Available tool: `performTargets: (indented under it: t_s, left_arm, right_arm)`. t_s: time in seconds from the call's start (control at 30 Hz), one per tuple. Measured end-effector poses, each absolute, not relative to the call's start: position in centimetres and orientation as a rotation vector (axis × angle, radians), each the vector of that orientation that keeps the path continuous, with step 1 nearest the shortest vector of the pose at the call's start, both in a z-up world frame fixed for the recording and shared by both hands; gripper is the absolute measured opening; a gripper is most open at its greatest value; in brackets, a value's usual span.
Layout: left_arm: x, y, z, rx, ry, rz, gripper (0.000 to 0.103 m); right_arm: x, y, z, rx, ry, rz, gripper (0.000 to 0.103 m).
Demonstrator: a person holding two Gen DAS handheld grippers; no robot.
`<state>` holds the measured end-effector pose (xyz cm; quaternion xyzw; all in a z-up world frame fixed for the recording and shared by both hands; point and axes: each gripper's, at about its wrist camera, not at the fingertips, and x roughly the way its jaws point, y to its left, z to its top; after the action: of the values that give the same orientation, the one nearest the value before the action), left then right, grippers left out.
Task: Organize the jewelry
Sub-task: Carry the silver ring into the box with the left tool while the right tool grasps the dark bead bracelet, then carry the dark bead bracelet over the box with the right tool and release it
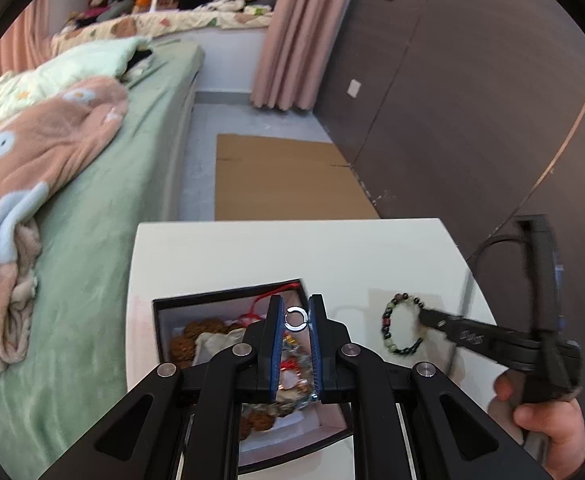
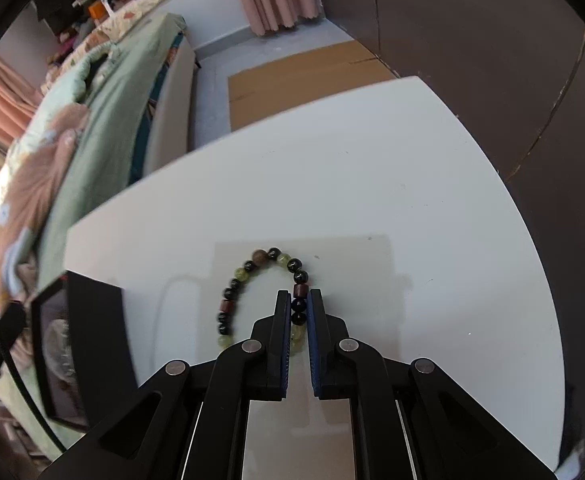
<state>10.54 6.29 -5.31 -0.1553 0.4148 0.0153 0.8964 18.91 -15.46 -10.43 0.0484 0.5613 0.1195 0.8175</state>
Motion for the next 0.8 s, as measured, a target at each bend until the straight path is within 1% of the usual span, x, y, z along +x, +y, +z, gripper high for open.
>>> performTargets:
  t_s: [0.1, 0.17, 0.2, 0.23, 0.3, 0.33, 0.5, 0.8]
  left_arm:
    - [10.6, 7.4, -6.0, -0.372, 0.895, 0.044, 0.013]
    - [10.8, 8.1, -6.5, -0.409, 0.921, 0.045, 0.019]
    - [10.8, 8.3, -6.7, -0.424, 0.928, 0.042, 0.030]
    - [10.8, 8.7, -6.9, -0.445, 0.933, 0.043, 0.047]
    - [10.7, 9.4, -6.9, -0.484, 0.923, 0.060, 0.065]
    - [10.5, 9.6, -6.8, -0.500, 0.909, 0.065, 0.067]
    - [9.7, 10.9, -5.8, -0.555, 0.845, 0.085, 0.067]
    - [9.2, 13.3, -5.8, -0.600, 0.836, 0.143, 0.067]
  right_arm:
    - [18.0, -15.5, -8.4, 0.144, 1.132, 0.296, 0.009]
    - [17.5, -15.2, -7.4, 0.167, 1.102, 0.328, 0.009]
    - [17.1, -15.2, -6.9, 0.182, 1.087, 0.349, 0.009]
    - [16.9, -14.9, -6.5, 0.193, 1.075, 0.364, 0.009]
    - [16.3, -14.7, -5.8, 0.220, 1.052, 0.393, 0.009]
    - [16.1, -14.4, -5.5, 0.234, 1.041, 0.404, 0.009]
    - [15.5, -13.1, -4.4, 0.323, 0.997, 0.473, 0.009]
    - [14.6, -10.3, -2.9, 0.443, 0.935, 0.663, 0.009]
